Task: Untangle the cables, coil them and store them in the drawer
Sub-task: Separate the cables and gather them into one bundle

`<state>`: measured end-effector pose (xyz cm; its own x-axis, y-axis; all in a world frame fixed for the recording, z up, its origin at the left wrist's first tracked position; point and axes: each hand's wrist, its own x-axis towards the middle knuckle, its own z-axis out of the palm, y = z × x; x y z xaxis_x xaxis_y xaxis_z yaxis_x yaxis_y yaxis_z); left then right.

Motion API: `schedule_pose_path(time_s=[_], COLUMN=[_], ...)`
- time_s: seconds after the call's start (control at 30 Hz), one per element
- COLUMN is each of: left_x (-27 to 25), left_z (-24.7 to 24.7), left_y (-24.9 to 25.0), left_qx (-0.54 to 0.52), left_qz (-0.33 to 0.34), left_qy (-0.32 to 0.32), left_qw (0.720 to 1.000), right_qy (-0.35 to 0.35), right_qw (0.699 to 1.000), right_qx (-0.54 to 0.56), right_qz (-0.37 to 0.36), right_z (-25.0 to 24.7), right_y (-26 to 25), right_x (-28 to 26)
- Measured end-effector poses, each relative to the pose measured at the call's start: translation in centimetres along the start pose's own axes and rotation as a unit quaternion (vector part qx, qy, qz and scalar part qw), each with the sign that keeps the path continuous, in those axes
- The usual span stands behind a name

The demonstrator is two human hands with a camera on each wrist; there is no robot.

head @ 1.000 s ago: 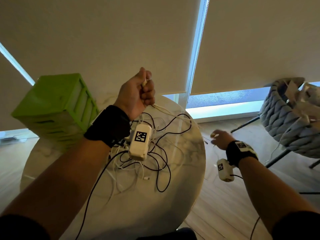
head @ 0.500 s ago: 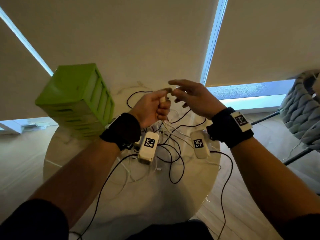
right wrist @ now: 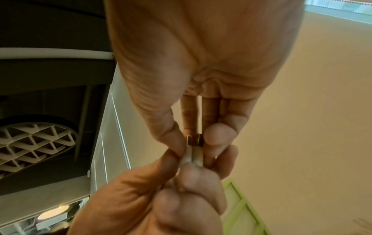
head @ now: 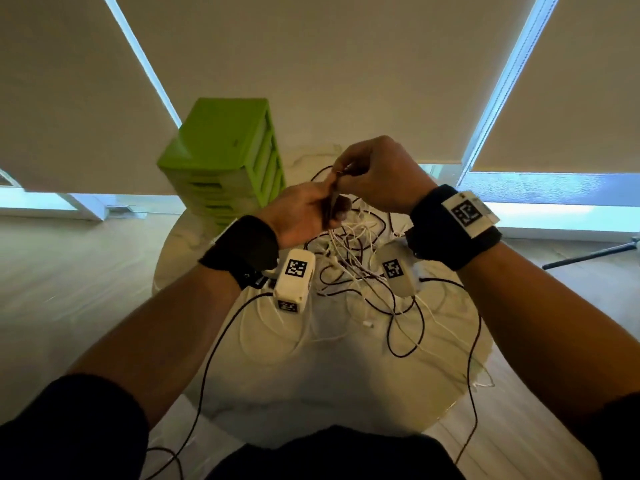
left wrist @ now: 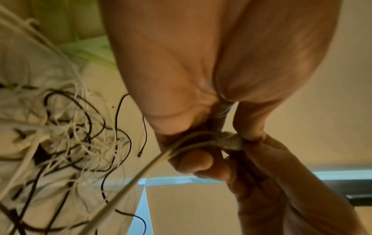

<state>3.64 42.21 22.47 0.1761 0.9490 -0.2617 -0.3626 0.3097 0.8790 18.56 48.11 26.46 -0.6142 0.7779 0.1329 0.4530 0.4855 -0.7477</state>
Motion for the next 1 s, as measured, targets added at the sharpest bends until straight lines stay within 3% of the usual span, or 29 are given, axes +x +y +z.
schedule_pose_path(time_s=[0.13,0.27,0.37,0.47,0.63,0.77,0.9,1.0], left_x=[-0.8,-1.7,-1.8,-1.5,-1.8,-2.0,-1.5,-0.7], left_z=[-2.0,-3.7,-4.7,-6.4,-9.4,-11.4,-13.0,-13.9], left_y=[0.6,0.6,0.8,0.2,-2.1,-2.3,-3.1,-4.2], left_qx=[0.038,0.008,0.001,0.007,-0.013,-0.024,-0.036,-0.042], left_qz=[-0.023,-0.047,-0.069,-0.084,-0.081,-0.077,-0.091,-0.104], left_qy=[0.016,-0.016,-0.019,0.009,0.075,0.086,0.087,0.092], left_qw=[0.999,0.999,0.997,0.996,0.994,0.993,0.991,0.989], right_qy=[-0.002,-0.013,0.006,-0.028,-0.072,-0.114,-0.200,-0.190], right_qw=[1.000,1.000,0.999,0.992,0.982,0.977,0.911,0.897], right_qx=[0.006,-0.018,0.042,0.121,0.118,-0.077,-0.272,-0.310], right_qz=[0.005,-0.009,-0.022,0.023,0.126,0.161,0.237,0.250], right_z=[2.0,3.4,4.3,6.9,11.8,13.3,13.3,13.1], right_y=[-1.1,-2.2,-1.7,0.5,4.1,7.8,11.0,12.2], right_x=[0.9,1.3,1.6,1.7,2.8,4.3,4.1,3.6])
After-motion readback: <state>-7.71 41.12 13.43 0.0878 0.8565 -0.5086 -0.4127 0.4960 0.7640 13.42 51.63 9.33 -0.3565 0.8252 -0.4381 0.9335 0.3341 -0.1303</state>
